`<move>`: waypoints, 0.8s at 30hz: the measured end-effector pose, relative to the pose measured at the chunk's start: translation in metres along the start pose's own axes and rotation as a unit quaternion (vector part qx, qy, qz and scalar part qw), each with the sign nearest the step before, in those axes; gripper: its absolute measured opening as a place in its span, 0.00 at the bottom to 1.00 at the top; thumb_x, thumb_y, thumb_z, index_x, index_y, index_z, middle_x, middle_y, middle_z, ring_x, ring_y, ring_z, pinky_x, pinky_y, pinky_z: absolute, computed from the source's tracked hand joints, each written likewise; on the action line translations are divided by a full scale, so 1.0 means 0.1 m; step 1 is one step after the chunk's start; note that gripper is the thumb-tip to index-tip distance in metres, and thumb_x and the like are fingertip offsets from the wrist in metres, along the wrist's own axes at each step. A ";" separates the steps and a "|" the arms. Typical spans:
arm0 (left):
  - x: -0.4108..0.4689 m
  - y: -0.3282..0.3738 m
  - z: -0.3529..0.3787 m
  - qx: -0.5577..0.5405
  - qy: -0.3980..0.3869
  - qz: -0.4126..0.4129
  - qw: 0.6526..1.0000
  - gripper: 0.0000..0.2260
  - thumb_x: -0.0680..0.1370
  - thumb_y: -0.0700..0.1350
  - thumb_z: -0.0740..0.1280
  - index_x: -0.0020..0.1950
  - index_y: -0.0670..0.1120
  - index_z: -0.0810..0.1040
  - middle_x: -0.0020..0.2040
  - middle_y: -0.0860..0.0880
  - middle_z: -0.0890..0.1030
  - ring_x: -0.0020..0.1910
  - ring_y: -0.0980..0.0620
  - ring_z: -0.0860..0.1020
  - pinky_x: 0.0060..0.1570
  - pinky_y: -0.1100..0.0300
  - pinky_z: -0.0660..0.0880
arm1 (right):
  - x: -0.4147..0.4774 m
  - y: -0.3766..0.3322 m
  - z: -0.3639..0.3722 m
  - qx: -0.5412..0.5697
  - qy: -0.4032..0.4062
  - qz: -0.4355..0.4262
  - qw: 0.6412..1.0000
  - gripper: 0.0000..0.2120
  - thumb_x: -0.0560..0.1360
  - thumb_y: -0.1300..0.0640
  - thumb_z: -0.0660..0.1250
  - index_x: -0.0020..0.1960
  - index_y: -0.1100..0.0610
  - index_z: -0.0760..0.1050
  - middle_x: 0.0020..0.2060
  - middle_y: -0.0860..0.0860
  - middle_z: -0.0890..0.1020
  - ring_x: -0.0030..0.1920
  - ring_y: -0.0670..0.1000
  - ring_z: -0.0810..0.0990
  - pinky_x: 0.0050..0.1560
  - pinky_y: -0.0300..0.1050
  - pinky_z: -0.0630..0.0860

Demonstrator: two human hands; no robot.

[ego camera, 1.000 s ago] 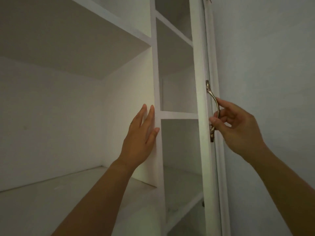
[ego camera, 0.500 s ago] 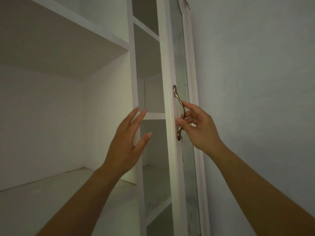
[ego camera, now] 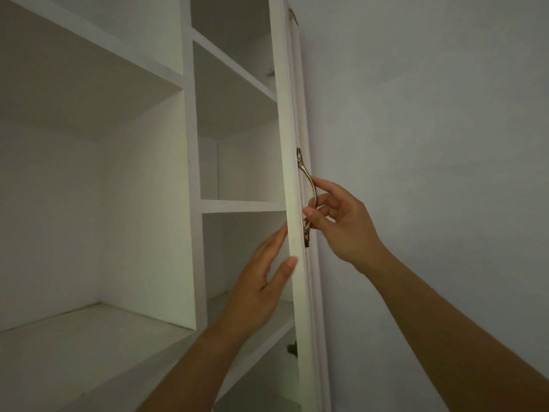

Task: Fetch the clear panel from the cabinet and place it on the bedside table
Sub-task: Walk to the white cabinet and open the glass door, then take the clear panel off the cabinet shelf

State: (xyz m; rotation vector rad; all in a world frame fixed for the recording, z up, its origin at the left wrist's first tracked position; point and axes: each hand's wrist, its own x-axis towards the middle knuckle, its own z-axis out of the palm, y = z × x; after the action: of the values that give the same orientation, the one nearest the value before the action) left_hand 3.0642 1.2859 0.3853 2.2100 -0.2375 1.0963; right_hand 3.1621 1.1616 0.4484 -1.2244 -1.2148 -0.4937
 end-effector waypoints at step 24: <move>0.42 0.53 1.51 -0.021 0.084 0.016 0.996 0.24 0.75 0.57 0.59 0.70 0.62 0.59 0.68 0.63 0.65 0.68 0.60 0.65 0.64 0.62 0.67 | -1.62 1.12 -1.36 0.152 -0.040 0.165 0.974 0.20 0.68 0.57 0.68 0.60 0.51 0.75 0.56 0.44 0.81 0.58 0.46 0.78 0.51 0.39 0.77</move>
State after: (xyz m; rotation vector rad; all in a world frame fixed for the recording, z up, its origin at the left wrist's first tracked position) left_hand 3.1662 1.1557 0.3761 2.0701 -0.2214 1.2769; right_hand 3.2573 1.0301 0.2724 -1.1575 -1.0794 -0.0102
